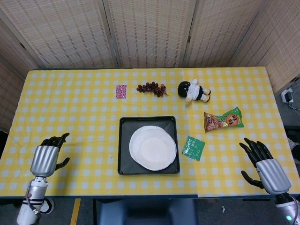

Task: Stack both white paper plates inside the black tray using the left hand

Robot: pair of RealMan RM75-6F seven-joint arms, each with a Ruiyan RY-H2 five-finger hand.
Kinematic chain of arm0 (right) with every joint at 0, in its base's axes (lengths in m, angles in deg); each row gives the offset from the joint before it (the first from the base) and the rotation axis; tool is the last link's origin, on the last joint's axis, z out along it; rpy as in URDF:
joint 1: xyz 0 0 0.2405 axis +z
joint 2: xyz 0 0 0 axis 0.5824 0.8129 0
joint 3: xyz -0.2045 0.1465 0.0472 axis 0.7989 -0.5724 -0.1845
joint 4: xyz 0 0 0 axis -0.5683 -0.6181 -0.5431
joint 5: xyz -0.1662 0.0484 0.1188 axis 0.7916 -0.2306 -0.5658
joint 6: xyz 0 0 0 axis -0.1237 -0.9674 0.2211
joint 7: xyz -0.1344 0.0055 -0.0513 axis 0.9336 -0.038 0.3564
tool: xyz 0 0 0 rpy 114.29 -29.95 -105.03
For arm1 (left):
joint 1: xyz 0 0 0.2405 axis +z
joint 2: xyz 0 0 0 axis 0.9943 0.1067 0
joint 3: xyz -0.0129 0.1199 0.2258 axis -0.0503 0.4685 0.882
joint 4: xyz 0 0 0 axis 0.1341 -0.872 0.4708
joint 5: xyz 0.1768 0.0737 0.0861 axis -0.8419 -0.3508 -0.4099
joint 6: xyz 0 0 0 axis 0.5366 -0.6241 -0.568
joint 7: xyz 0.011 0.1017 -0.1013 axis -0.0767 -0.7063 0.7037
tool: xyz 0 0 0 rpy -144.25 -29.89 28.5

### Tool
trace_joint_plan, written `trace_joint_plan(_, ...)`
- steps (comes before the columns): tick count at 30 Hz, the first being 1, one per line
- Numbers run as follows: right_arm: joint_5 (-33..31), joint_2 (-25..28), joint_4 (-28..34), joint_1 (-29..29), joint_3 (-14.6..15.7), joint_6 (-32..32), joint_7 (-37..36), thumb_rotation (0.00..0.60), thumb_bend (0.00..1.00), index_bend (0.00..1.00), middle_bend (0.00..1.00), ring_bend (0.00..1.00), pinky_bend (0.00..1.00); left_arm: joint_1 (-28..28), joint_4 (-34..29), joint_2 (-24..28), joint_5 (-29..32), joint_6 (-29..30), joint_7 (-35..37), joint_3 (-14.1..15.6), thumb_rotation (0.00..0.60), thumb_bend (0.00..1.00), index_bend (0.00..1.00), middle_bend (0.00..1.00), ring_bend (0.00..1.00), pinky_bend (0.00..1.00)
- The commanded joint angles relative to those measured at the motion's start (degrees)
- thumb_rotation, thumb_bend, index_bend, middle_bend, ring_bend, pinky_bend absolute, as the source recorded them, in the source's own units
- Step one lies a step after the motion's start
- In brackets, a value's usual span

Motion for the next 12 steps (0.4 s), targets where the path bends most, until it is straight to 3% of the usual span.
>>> trace_joint_plan(1, -1.0, -0.6, 0.0, 0.3, -0.5, 0.7, 1.0, 0.600, 0.37, 0.00, 0.00, 0.00, 0.00, 6.0, -2.6, 4.6, 2.7, 2.0, 5.0, 3.5, 0.600, 0.20, 0.07, 0.00, 0.00, 0.00)
trace_joint_plan(6, -2.5, -1.3, 0.2, 0.4, -1.2, 1.1, 2.6, 0.600, 0.36, 0.00, 0.00, 0.00, 0.00, 9.0, -3.4, 7.0, 2.1, 2.8, 8.9, 5.4, 0.600, 0.20, 0.01, 0.00, 0.00, 0.00)
trace_joint_plan(12, -3.9, -1.8, 0.0, 0.7, -1.8, 1.8, 3.8, 0.600, 0.37, 0.00, 0.00, 0.00, 0.00, 10.1, -2.6, 6.6, 0.9, 6.1, 9.6, 3.3, 0.600, 0.21, 0.00, 0.00, 0.00, 0.00)
